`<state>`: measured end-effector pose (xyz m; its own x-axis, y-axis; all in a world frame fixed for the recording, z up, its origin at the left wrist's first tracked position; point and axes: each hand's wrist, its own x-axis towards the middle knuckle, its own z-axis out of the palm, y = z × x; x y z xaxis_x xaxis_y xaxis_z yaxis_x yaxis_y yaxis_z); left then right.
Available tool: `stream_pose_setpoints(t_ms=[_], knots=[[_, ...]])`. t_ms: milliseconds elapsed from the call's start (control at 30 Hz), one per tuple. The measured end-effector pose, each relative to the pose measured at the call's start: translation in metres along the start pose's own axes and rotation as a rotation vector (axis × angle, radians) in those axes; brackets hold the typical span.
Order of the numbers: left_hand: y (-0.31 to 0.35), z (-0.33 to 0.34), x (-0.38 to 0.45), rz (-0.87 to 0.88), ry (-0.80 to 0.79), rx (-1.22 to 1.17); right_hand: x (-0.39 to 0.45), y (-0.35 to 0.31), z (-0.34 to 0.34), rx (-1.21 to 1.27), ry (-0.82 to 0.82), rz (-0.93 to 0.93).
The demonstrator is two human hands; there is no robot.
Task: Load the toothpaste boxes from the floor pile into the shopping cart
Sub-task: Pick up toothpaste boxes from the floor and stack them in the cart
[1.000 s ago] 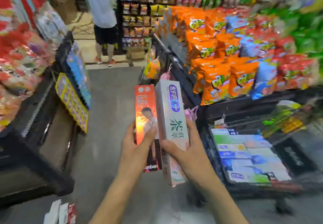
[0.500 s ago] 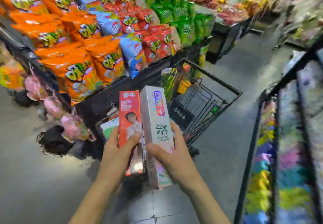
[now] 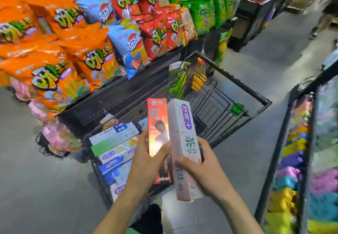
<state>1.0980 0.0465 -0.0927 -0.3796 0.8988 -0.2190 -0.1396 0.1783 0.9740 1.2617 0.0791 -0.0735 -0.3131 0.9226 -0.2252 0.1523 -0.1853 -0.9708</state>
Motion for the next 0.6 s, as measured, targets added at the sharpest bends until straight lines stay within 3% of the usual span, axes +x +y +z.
stream_pose_setpoints(t_ms=[267,600], knots=[[-0.006,0.008,0.097,-0.137,0.092,-0.028,0.116,0.015,-0.002,-0.014,0.095,0.187],[-0.027,0.009,0.188,-0.281,0.235,0.025,0.246,0.039,-0.028,0.053,-0.158,0.44]])
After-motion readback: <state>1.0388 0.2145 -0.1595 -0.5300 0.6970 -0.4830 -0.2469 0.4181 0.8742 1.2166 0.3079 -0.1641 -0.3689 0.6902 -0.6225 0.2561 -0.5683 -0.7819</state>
